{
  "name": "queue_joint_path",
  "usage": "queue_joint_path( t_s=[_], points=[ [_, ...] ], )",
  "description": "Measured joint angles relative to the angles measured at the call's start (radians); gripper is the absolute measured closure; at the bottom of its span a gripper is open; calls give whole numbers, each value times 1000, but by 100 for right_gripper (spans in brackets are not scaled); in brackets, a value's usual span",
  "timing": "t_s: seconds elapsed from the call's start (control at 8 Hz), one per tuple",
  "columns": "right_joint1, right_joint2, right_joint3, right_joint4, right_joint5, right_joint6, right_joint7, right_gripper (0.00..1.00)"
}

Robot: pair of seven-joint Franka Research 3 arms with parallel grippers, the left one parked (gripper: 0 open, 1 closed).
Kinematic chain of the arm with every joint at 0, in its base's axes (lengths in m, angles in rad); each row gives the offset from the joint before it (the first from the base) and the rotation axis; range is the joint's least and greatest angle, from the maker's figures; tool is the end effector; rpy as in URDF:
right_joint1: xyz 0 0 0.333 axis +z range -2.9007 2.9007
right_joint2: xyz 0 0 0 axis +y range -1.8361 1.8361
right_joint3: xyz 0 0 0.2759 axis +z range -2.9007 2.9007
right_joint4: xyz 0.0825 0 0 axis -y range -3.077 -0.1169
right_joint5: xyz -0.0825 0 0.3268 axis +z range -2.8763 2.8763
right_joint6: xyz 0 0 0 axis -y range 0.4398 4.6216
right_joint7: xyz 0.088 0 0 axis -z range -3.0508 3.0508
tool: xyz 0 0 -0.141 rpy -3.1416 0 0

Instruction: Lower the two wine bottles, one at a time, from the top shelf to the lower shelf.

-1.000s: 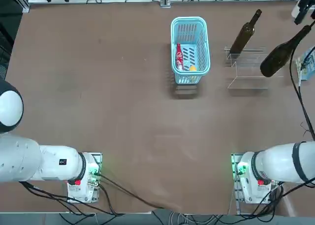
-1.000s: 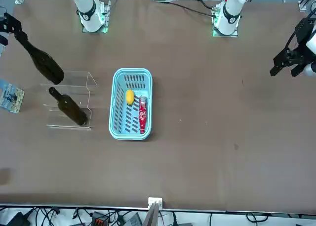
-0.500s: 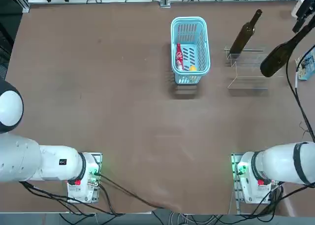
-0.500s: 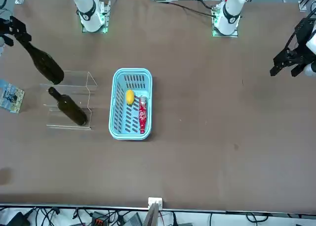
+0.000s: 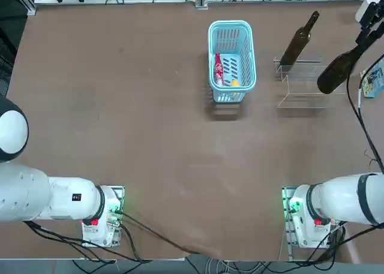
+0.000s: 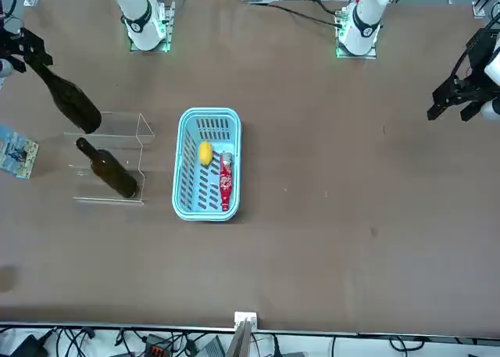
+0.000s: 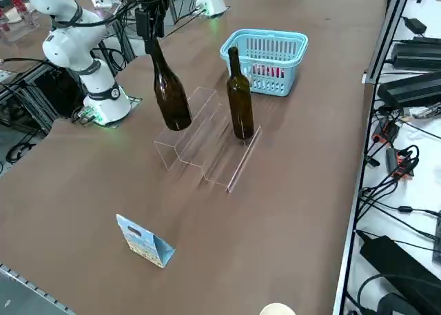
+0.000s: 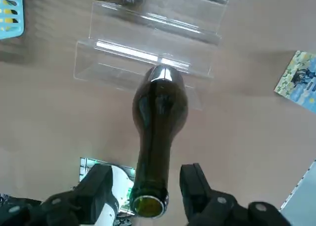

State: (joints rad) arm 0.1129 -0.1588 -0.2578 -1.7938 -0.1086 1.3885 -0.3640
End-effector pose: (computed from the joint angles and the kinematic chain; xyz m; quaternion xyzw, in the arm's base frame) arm 0.4136 -0.0836 0.5195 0.9855 0.1094 -0.1299 0.0018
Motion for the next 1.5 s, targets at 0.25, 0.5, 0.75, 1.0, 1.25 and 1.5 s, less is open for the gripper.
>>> queue_joint_path(
  t_s=[0.25, 0.5, 0.75, 1.0, 1.25, 1.5],
  points=[
    [0, -2, 0, -10, -9, 0, -1, 22],
    [0, -5, 0, -16, -16, 0, -2, 25],
    [0, -5, 0, -23, -19, -1, -3, 28],
    [0, -5, 0, -30, -22, -3, -4, 38],
    [0, -5, 0, -31, -27, -5, -5, 48],
    [0, -5, 1, -30, -38, -4, -5, 61]
  ],
)
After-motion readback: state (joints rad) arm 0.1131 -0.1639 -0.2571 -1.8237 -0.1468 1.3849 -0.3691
